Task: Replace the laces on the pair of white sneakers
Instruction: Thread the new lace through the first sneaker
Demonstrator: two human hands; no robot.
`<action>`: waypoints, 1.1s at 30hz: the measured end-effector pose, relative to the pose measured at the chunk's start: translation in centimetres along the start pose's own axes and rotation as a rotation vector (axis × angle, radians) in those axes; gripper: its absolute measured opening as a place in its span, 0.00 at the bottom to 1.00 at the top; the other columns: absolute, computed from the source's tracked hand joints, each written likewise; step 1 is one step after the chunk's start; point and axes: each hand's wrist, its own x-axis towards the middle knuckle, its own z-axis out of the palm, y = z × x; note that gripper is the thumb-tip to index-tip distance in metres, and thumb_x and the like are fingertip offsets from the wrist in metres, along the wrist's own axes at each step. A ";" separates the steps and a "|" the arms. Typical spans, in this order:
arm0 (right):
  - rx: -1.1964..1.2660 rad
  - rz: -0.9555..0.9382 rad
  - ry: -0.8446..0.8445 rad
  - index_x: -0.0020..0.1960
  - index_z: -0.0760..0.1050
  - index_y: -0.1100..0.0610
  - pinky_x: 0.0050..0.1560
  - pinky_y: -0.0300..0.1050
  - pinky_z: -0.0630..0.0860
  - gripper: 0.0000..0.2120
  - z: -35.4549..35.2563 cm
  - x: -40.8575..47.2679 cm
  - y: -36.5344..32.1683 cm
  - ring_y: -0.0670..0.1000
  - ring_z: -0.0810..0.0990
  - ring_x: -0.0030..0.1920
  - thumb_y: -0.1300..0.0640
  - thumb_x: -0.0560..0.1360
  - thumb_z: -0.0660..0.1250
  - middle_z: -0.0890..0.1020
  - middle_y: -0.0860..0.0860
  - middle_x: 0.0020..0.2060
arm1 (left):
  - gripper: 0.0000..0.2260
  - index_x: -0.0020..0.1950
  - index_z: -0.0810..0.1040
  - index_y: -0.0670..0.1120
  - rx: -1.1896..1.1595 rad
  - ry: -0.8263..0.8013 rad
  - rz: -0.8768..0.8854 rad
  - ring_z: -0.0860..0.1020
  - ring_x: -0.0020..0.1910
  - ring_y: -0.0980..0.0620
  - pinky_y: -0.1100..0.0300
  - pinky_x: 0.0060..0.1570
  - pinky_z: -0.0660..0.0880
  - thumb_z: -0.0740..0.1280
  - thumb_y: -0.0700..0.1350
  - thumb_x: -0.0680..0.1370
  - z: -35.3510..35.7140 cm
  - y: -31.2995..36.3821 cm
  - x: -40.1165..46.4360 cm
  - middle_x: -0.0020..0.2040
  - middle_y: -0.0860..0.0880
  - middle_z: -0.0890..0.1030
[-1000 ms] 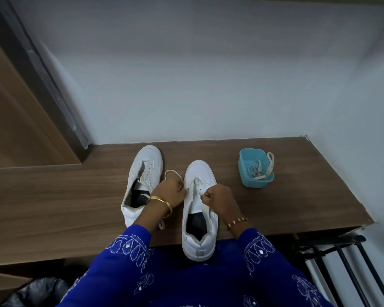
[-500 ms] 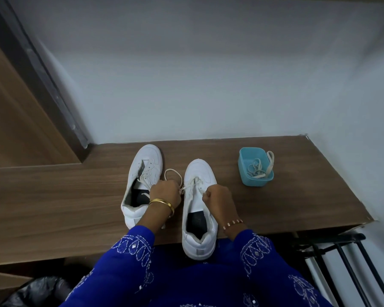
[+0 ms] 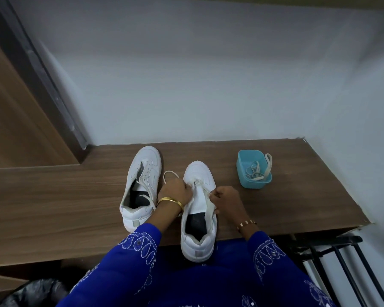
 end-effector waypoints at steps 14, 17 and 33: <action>0.005 0.052 -0.042 0.43 0.76 0.71 0.41 0.52 0.77 0.09 -0.2 -0.4 -0.7 0.62 0.81 0.42 0.63 0.73 0.64 0.81 0.65 0.40 | 0.11 0.53 0.80 0.43 0.063 0.043 0.033 0.77 0.52 0.43 0.53 0.49 0.74 0.61 0.46 0.78 -0.1 0.8 1.8 0.52 0.41 0.80; -0.004 0.069 -0.057 0.43 0.76 0.71 0.36 0.43 0.76 0.09 -0.2 -0.2 -0.6 0.61 0.81 0.42 0.63 0.73 0.64 0.81 0.64 0.40 | 0.10 0.45 0.80 0.40 0.021 0.081 0.045 0.78 0.45 0.42 0.55 0.44 0.73 0.62 0.44 0.77 -0.6 0.3 2.5 0.43 0.41 0.81; -0.232 -0.136 0.052 0.49 0.79 0.62 0.44 0.39 0.70 0.09 -0.5 0.0 -2.5 0.53 0.79 0.49 0.58 0.73 0.67 0.81 0.56 0.48 | 0.12 0.45 0.76 0.43 -1.449 -0.327 -0.143 0.81 0.30 0.53 0.56 0.37 0.81 0.55 0.43 0.81 -8.5 0.4 2.9 0.30 0.49 0.82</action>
